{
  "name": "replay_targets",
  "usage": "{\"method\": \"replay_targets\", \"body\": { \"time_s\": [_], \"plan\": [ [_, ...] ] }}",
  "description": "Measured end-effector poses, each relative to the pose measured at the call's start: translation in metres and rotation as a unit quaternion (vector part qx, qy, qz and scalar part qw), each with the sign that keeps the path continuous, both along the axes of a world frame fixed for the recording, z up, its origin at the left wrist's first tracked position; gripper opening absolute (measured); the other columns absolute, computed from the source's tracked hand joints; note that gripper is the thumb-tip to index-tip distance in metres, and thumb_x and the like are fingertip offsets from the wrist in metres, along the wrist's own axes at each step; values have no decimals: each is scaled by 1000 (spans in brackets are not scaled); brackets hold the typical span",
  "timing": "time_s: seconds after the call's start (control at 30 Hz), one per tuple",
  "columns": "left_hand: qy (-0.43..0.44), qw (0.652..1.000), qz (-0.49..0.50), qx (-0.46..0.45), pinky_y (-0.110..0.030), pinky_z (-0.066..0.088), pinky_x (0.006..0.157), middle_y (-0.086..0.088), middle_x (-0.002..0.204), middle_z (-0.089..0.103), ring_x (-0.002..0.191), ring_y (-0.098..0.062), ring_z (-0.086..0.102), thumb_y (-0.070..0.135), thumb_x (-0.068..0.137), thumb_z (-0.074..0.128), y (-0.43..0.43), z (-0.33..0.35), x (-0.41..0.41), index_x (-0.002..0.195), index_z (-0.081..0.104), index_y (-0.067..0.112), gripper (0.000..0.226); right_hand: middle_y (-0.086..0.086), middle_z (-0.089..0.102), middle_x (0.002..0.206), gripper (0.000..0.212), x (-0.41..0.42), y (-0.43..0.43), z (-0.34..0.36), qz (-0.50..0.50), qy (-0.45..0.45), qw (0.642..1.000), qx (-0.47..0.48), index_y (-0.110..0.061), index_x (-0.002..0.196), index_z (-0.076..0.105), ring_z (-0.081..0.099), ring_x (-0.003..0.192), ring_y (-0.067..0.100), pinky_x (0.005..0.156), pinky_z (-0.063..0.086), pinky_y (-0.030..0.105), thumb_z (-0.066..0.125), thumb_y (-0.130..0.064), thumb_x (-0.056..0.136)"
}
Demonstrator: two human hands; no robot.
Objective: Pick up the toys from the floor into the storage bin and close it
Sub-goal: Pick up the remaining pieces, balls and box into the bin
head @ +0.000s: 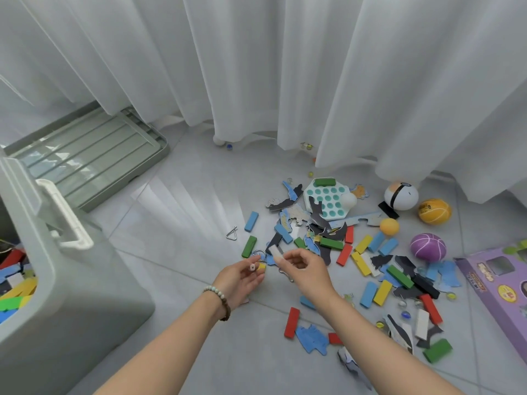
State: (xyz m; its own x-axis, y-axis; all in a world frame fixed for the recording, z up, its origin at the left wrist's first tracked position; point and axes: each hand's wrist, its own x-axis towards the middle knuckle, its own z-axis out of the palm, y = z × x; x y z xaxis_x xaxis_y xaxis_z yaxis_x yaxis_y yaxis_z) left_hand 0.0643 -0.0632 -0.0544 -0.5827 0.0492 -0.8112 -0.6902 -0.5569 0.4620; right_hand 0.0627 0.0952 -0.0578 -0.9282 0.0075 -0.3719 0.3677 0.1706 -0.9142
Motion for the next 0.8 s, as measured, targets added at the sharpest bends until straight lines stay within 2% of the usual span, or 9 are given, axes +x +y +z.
{"method": "replay_targets", "body": {
  "time_s": [0.13, 0.2, 0.27, 0.33, 0.43, 0.5, 0.63, 0.73, 0.8],
  "plan": [
    [-18, 992, 37, 121, -30, 58, 64, -20, 103, 63, 88, -27, 62, 34, 99, 35, -5, 3, -1, 109, 56, -4, 44, -10, 66, 79, 13, -2, -24, 10, 103, 11, 994, -16, -13, 84, 69, 54, 72, 3, 67, 43, 13, 76, -21, 77],
    [-22, 992, 55, 109, -26, 57, 56, -14, 85, 63, 71, -22, 63, 39, 97, 41, -13, 2, -2, 100, 59, -2, 44, -6, 66, 83, 9, -4, -21, 4, 67, 9, 997, 20, -19, 81, 68, 55, 75, 6, 71, 46, 20, 75, -23, 77],
    [-16, 999, 31, 16, -21, 53, 46, -8, 69, 54, 51, -14, 57, 30, 96, 48, -22, -3, -2, 90, 59, 2, 31, -4, 65, 84, 8, -6, -9, -6, 24, -10, 995, 101, -22, 81, 66, 58, 78, 10, 75, 50, 28, 74, -22, 78],
    [3, 989, -51, -140, -20, 43, 42, -5, 62, 43, 39, -9, 45, 25, 95, 51, -32, -13, 0, 82, 59, 6, 24, -8, 63, 84, 9, -1, 2, -15, 36, -37, 978, 204, -23, 85, 66, 58, 79, 9, 73, 51, 28, 73, -25, 79],
    [39, 922, -189, -335, -21, 38, 48, -3, 62, 47, 45, -11, 42, 30, 85, 66, -39, -20, 6, 77, 61, 13, 19, -11, 62, 87, 11, 9, 7, -22, 58, -53, 956, 283, -24, 90, 67, 57, 80, 6, 69, 45, 22, 71, -27, 80],
    [54, 895, -231, -377, -21, 43, 53, 0, 78, 59, 60, -13, 51, 34, 77, 74, -36, -20, 9, 82, 64, 17, 20, -10, 64, 88, 8, 12, 6, -24, 55, -53, 950, 304, -24, 88, 68, 57, 80, 6, 65, 42, 21, 70, -25, 80],
    [70, 851, -261, -450, -23, 48, 80, 2, 101, 61, 100, -17, 59, 35, 68, 81, -27, -21, 10, 85, 67, 17, 28, -12, 62, 84, 3, 13, 5, -24, 56, -51, 945, 318, -24, 84, 68, 55, 77, 5, 62, 40, 20, 69, -24, 81],
    [87, 846, -275, -447, -6, 46, 50, -2, 98, 59, 91, -13, 58, 24, 73, 79, -21, -18, 10, 83, 66, 11, 21, -12, 60, 81, 4, 13, 4, -25, 63, -55, 946, 315, -24, 80, 65, 55, 76, 6, 63, 42, 20, 69, -24, 82],
    [88, 849, -285, -436, -8, 44, 38, -6, 96, 59, 77, -10, 57, 18, 75, 77, -18, -18, 10, 81, 67, 7, 17, -11, 60, 81, 6, 14, 5, -26, 67, -53, 947, 310, -24, 79, 63, 54, 76, 6, 65, 44, 22, 69, -24, 82]
  ]
}}
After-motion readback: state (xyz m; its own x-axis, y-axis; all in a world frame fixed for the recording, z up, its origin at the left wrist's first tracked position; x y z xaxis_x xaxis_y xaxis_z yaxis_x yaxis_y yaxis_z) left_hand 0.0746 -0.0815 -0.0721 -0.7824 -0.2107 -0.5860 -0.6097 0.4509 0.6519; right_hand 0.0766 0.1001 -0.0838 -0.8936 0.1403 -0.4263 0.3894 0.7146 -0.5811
